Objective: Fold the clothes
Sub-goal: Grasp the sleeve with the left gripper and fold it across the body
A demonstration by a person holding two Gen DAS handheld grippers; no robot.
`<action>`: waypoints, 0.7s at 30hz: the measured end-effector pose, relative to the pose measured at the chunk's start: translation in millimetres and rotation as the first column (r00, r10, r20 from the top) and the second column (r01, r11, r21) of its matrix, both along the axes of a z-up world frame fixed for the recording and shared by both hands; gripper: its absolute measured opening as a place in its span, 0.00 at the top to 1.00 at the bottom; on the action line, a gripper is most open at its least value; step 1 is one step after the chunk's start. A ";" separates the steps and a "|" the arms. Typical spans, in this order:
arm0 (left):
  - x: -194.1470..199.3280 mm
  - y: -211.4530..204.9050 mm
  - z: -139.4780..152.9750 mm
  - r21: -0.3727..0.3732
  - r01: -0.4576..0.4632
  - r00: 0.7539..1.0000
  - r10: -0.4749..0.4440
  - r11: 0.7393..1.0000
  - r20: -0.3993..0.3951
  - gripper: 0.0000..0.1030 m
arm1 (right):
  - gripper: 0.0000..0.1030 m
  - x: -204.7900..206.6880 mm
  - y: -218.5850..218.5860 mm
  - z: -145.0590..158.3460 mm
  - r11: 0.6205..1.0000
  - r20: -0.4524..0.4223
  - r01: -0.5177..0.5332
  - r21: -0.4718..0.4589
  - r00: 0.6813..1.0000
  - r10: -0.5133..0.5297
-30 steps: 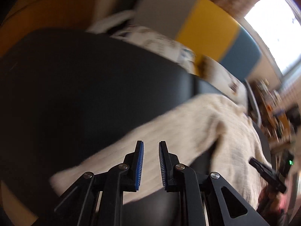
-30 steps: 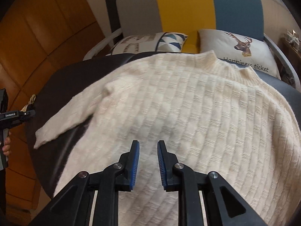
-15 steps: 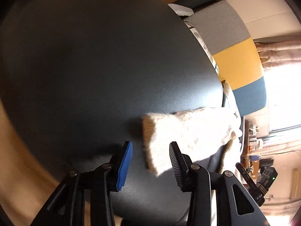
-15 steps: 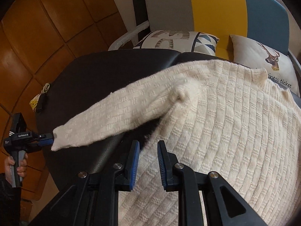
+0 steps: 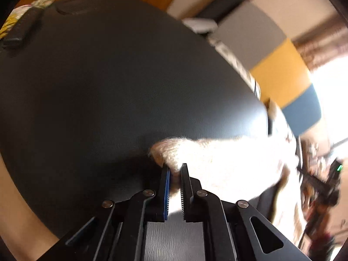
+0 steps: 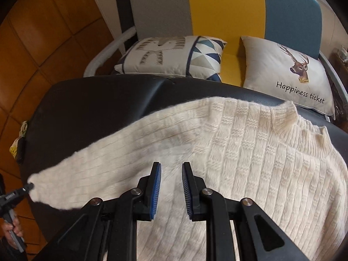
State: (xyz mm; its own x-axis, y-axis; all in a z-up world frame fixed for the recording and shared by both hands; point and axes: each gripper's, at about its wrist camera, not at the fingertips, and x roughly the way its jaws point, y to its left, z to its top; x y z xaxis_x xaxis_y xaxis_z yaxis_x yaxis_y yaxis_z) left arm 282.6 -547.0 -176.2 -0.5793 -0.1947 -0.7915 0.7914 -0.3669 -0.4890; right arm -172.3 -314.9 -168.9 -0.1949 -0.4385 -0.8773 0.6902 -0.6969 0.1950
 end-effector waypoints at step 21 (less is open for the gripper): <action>-92.3 -154.3 -9.3 -0.153 -0.069 0.948 0.112 0.986 0.299 0.93 | 0.82 -24.0 -55.8 -40.7 0.998 0.095 0.045 0.051 0.994 -0.049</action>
